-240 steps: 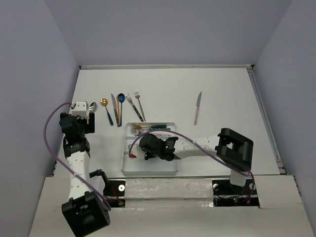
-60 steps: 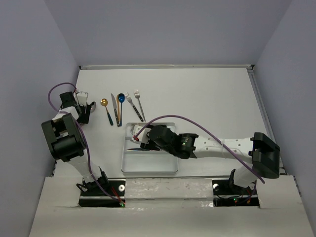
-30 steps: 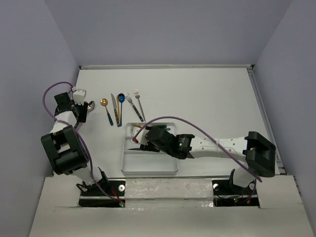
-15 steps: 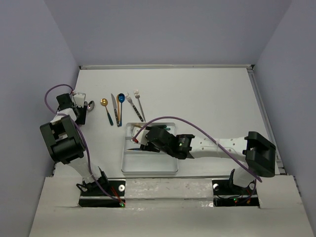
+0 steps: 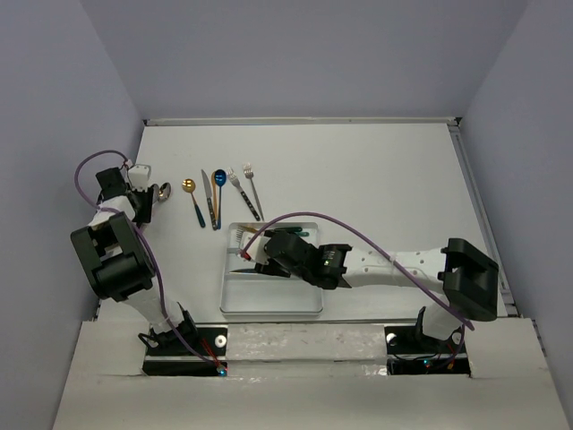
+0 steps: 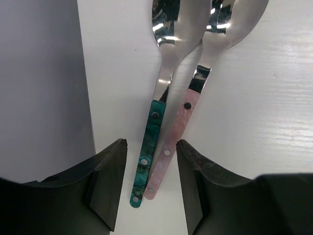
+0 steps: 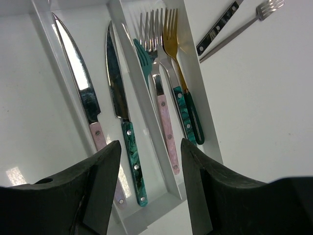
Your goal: Sort the eating utensils into containers
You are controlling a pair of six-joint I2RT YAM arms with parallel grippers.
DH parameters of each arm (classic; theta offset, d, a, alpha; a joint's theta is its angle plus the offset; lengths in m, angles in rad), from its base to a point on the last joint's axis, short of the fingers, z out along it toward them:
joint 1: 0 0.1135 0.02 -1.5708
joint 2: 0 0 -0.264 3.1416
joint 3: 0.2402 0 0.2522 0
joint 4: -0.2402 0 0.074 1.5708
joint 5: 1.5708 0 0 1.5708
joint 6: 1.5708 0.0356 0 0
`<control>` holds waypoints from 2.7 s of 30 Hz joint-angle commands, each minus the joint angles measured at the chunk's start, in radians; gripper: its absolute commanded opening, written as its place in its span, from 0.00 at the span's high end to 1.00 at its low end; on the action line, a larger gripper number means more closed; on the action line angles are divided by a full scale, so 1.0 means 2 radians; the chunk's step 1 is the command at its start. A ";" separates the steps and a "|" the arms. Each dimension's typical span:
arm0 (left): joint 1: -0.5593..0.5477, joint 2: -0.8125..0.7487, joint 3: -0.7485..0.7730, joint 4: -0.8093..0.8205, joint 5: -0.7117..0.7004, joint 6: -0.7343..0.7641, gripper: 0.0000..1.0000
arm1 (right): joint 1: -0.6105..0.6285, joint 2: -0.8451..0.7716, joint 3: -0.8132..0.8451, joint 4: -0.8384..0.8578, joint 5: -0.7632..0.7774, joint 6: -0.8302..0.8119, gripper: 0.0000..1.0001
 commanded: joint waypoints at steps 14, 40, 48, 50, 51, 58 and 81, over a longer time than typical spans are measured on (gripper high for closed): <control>0.004 0.030 0.040 0.015 -0.011 -0.007 0.43 | -0.004 0.003 -0.003 0.005 0.001 0.005 0.42; 0.004 0.068 0.037 -0.035 0.055 0.000 1.00 | -0.004 0.003 0.016 -0.011 -0.002 0.012 0.43; 0.004 -0.048 -0.011 0.044 0.099 -0.081 1.00 | -0.004 -0.009 0.033 -0.008 0.011 0.049 0.43; 0.004 -0.087 -0.016 0.062 0.104 -0.106 1.00 | -0.004 -0.017 0.040 -0.005 0.007 0.068 0.43; 0.004 -0.099 -0.018 0.066 0.106 -0.113 1.00 | -0.008 -0.021 0.042 0.000 0.003 0.075 0.43; 0.004 -0.209 -0.009 0.068 0.129 -0.171 1.00 | -0.036 -0.053 0.077 0.043 -0.068 0.140 0.41; 0.000 -0.499 -0.052 0.154 0.369 -0.481 1.00 | -0.048 0.138 0.407 0.142 -0.150 0.213 0.20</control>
